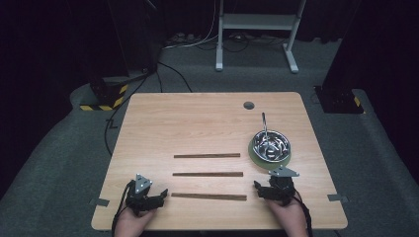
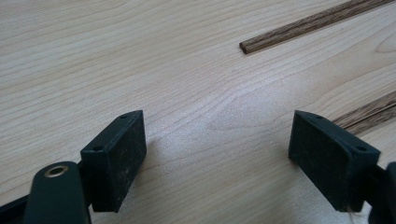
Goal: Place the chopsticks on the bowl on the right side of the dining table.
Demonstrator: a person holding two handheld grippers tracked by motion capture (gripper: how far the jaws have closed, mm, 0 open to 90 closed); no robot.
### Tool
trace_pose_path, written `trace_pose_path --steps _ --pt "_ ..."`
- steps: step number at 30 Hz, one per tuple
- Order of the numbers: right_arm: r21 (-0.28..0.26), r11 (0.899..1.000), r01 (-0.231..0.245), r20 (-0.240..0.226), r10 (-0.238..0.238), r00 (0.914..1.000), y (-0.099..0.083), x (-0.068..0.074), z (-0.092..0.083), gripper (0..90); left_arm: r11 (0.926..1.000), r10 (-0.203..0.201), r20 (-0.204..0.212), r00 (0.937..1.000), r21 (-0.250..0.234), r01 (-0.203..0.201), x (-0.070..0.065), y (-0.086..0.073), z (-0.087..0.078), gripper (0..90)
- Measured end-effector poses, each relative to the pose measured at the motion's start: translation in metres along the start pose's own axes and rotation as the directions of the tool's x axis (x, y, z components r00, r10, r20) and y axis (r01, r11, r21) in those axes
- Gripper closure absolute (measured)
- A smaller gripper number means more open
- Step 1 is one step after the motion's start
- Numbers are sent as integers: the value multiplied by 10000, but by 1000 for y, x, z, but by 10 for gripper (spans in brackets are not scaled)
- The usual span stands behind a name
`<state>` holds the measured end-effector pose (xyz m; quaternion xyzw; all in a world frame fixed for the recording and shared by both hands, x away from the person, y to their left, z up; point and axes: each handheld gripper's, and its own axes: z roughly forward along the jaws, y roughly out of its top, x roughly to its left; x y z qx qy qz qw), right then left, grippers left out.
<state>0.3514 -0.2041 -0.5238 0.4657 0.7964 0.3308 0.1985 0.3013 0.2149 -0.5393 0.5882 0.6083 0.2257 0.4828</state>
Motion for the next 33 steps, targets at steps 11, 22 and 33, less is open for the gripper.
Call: trace_pose_path --steps 11,22,33 --pt "-575 9948 844 -577 -877 9945 -3 17 -7 399 10000 -8 -4 10000 -6 8 0 0 0 189" --pt "-841 9821 1686 -1999 -1824 9627 15 56 -11 491 10000 26 -19 10000 69 -26 0 0 0 190" --pt "-597 9726 2246 -2503 -2324 9399 28 85 -3 596 9999 75 -3 10000 108 -75 1 0 -1 193"
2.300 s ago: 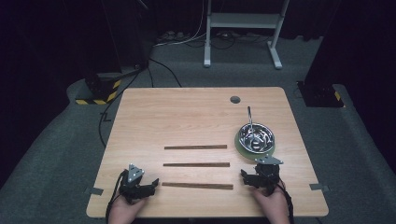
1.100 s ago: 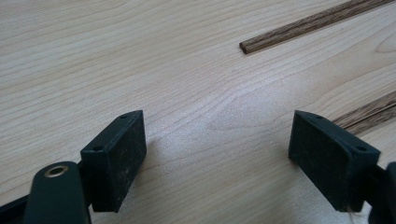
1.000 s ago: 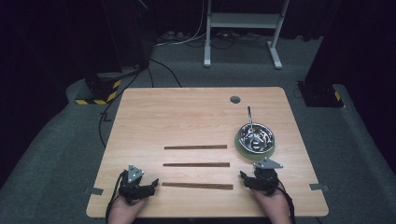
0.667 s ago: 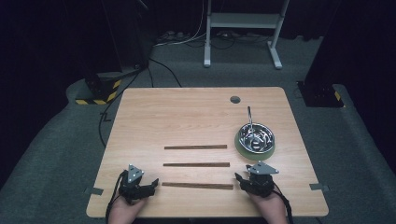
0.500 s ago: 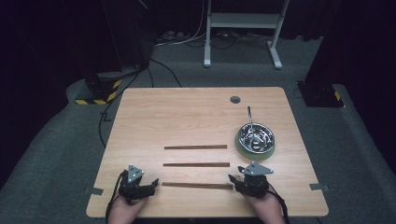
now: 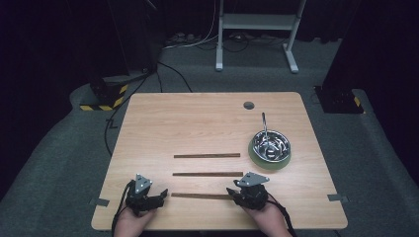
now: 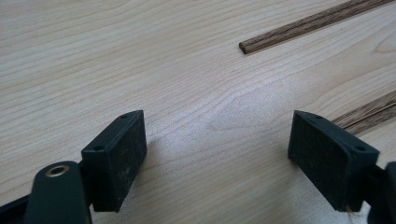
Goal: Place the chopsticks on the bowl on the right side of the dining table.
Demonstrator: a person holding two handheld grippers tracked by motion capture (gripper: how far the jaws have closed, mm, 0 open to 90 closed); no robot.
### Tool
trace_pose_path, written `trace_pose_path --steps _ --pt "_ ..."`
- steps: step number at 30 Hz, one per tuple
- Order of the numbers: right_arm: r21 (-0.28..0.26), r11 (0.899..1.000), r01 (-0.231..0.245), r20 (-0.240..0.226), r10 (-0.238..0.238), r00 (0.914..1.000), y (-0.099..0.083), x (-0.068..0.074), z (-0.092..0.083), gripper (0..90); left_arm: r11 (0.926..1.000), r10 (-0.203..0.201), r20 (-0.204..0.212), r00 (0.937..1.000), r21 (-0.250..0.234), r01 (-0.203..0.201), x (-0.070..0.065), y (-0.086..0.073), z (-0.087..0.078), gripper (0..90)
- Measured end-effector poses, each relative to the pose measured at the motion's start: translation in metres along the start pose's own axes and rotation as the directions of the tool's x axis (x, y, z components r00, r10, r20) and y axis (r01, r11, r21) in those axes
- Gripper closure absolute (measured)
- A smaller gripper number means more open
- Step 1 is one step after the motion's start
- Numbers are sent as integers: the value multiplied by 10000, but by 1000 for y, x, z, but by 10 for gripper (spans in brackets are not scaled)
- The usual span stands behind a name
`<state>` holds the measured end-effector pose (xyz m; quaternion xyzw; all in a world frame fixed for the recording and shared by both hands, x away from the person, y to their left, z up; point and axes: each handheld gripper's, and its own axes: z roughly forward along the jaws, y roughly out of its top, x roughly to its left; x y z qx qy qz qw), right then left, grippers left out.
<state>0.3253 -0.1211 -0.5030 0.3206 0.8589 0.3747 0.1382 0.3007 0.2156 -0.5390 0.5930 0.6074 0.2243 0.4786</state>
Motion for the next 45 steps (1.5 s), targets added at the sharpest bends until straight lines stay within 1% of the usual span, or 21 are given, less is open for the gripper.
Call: trace_pose_path --steps 1,2,4,6,8,9,12,14,16,17,23,25,26,27,34,36,38,39,40,43,45 --pt "21 10000 84 -64 -83 9999 2 3 1 612 10000 -8 10 10000 -2 8 0 0 0 193" --pt "136 9998 160 -265 -156 9995 6 8 4 641 9997 203 42 9998 113 -203 1 0 -1 193" --pt "276 9987 425 -405 -413 9983 10 13 7 665 9991 361 60 9993 207 -363 2 0 -2 193" --pt "350 9981 500 -488 -482 9976 12 15 9 671 9992 354 64 9994 201 -356 2 0 -2 193" --pt "455 9960 772 -735 -737 9946 17 23 13 685 9991 357 66 9993 204 -358 2 0 -2 193" --pt "484 9947 908 -769 -869 9932 19 25 15 690 9991 362 66 9993 208 -363 2 0 -2 193" --pt "565 9930 1041 -885 -988 9912 22 30 17 700 9991 358 69 9993 206 -359 2 0 -2 193" --pt "671 9899 1248 -988 -1178 9881 25 35 22 723 9992 340 79 9994 194 -342 2 0 -2 193" --pt "768 9885 1301 -1086 -1214 9866 26 38 24 733 9993 318 101 9994 169 -320 2 0 -1 193" --pt "797 9864 1436 -1119 -1343 9846 27 38 24 738 9994 311 123 9994 148 -313 2 0 -1 193" --pt "846 9831 1621 -1298 -1505 9801 30 44 28 745 9994 320 125 9994 160 -322 2 0 -1 193" --pt "946 9773 1898 -1367 -1761 9748 30 46 31 753 9993 321 124 9994 162 -323 2 0 -1 193" --pt "974 9791 1788 -1355 -1649 9769 30 47 32 754 9993 325 122 9994 168 -327 2 0 -2 193" --pt "1008 9760 1930 -1350 -1788 9746 29 47 33 757 9993 321 123 9994 161 -323 2 0 -1 193" --pt "1086 9725 2062 -1364 -1909 9721 29 49 36 758 9993 331 129 9994 169 -333 2 0 -2 193" --pt "1202 9708 2077 -1459 -1897 9709 29 50 37 765 9993 332 150 9993 171 -334 2 0 -2 193" --pt "1275 9682 2154 -1563 -1948 9683 28 50 38 772 9993 326 151 9994 166 -329 2 0 -2 193" --pt "1295 9659 2243 -1508 -2044 9672 28 51 38 773 9993 334 153 9993 172 -336 2 0 -2 193" --pt "1255 9644 2327 -1605 -2117 9641 27 52 38 777 9993 328 161 9993 163 -330 2 0 -2 193" --pt "1297 9607 2456 -1593 -2243 9614 27 53 38 783 9993 327 151 9993 168 -330 2 0 -2 193" --pt "1291 9608 2453 -1711 -2221 9599 27 52 38 786 9993 332 152 9993 171 -334 2 0 -2 193"
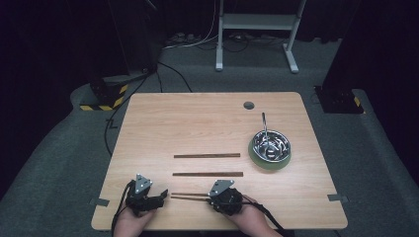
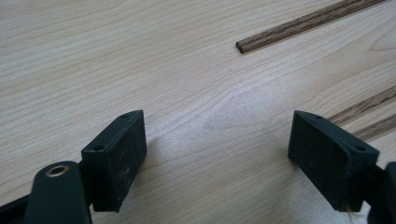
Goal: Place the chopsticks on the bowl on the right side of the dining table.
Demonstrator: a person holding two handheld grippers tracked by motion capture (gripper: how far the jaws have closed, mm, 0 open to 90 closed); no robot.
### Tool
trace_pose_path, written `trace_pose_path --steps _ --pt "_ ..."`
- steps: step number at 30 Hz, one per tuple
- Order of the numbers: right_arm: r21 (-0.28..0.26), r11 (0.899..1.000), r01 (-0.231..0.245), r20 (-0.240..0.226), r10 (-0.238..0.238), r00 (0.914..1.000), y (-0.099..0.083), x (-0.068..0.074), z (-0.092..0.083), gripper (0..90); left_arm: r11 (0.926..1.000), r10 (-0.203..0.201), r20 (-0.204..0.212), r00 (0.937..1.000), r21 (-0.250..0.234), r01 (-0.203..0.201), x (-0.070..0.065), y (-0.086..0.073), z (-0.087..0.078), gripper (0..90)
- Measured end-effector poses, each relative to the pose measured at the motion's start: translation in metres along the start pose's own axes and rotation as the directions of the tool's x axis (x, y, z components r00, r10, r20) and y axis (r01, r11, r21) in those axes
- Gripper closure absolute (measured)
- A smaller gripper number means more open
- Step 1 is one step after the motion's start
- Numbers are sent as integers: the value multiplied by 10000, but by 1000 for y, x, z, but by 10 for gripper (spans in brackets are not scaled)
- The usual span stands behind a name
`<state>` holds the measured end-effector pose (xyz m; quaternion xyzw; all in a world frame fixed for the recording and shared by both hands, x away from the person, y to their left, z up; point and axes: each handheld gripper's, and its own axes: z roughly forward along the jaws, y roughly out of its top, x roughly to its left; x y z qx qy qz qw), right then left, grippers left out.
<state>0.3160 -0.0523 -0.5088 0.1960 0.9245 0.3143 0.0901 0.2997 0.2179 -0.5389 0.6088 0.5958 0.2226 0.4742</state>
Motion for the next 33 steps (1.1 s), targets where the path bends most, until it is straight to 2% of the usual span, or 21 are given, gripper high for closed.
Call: trace_pose_path --steps 10,15,20,33 --pt "-9 9997 242 -850 -242 9961 0 0 -1 801 10000 1 -2 10000 2 -1 0 0 0 193" --pt "-62 9994 352 -840 -356 9958 0 1 0 780 10000 -1 -2 10000 1 1 0 0 0 193" --pt "-65 9991 427 -846 -431 9955 0 2 0 818 10000 0 -2 10000 0 0 0 0 0 193" --pt "-25 9980 637 -1036 -636 9926 2 4 -1 828 10000 -4 -1 10000 -3 4 0 0 0 193"
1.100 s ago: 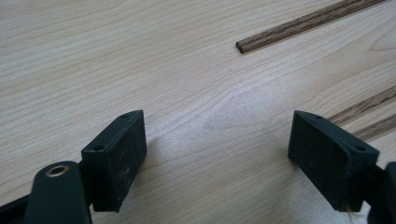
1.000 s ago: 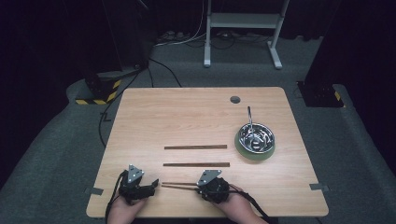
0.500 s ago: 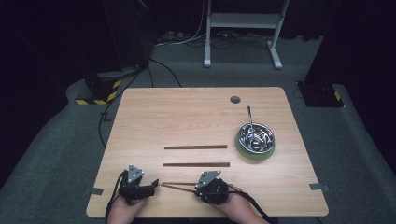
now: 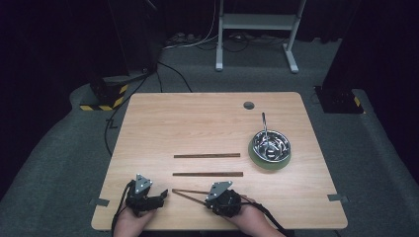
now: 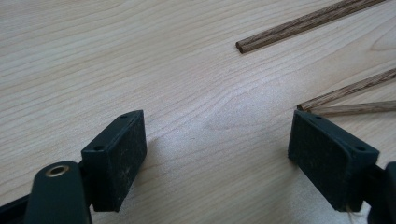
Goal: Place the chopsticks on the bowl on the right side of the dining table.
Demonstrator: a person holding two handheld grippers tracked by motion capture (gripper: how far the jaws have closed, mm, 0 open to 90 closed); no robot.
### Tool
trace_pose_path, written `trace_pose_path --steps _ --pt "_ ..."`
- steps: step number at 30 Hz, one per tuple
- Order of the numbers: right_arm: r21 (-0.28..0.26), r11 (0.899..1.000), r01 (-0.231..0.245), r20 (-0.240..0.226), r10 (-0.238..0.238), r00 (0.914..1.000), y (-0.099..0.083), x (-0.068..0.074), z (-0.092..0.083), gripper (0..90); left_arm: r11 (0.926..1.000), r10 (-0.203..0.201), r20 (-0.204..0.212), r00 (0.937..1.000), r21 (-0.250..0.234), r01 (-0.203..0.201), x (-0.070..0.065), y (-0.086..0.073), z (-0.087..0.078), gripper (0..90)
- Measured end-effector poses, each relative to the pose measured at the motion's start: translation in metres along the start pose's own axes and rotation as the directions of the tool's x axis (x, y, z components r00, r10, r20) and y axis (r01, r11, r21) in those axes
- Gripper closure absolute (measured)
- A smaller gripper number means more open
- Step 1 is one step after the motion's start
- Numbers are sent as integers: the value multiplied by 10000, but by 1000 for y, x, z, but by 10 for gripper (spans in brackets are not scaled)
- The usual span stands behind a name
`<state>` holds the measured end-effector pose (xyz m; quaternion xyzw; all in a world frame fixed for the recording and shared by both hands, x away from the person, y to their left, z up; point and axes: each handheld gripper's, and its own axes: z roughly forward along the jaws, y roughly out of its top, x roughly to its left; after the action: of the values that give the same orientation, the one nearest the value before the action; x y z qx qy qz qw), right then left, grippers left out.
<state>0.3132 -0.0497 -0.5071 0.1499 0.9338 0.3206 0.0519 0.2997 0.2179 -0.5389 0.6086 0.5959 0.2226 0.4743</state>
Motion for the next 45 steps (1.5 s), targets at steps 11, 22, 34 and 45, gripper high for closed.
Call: trace_pose_path --steps 11,22,34,45 --pt "-103 9999 112 187 -110 9998 4 0 -7 830 10000 1 3 10000 3 -1 0 0 0 193" --pt "-284 9996 -76 589 93 9982 3 -6 -18 831 10000 4 13 10000 0 -4 0 0 0 192" --pt "-540 9980 -332 1059 388 9936 -1 -16 -38 833 10000 5 13 10000 3 -5 0 0 0 192" --pt "-884 9936 -704 1619 841 9832 -8 -31 -59 836 10000 49 58 10000 38 -49 0 0 0 192"
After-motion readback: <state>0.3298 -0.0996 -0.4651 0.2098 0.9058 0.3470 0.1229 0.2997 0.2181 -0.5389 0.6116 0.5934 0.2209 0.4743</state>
